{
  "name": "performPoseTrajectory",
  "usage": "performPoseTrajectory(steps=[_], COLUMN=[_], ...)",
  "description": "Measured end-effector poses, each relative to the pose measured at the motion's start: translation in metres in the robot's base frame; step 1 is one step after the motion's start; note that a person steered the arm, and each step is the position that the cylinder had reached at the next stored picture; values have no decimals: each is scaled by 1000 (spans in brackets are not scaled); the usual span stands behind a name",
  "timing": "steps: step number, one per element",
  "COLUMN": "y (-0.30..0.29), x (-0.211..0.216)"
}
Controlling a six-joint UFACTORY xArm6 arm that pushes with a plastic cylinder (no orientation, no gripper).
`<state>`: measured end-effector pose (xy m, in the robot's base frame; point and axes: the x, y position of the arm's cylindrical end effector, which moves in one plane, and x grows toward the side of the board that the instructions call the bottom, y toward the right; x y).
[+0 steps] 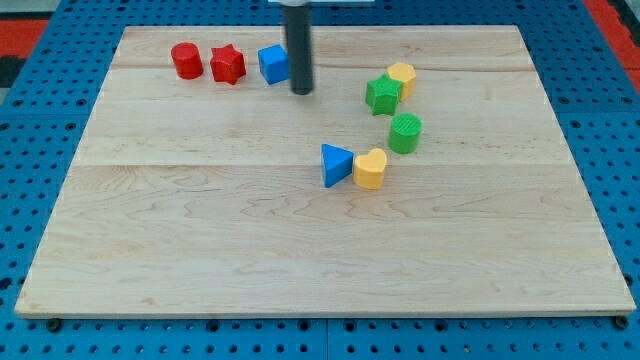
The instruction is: Move blue cube to the right of red star
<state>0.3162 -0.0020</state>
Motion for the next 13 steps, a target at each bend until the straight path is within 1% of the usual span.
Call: performPoseTrajectory(steps=[1,2,3,4,5,6,7,8,9,10,11,12,13], y=[42,40,0,-42,-70,-77,-46,-31,-46,-103,-160,-165,-149], x=[-27,-57,-62,-60,-53,-37,-26,3,33,42,32,14,14])
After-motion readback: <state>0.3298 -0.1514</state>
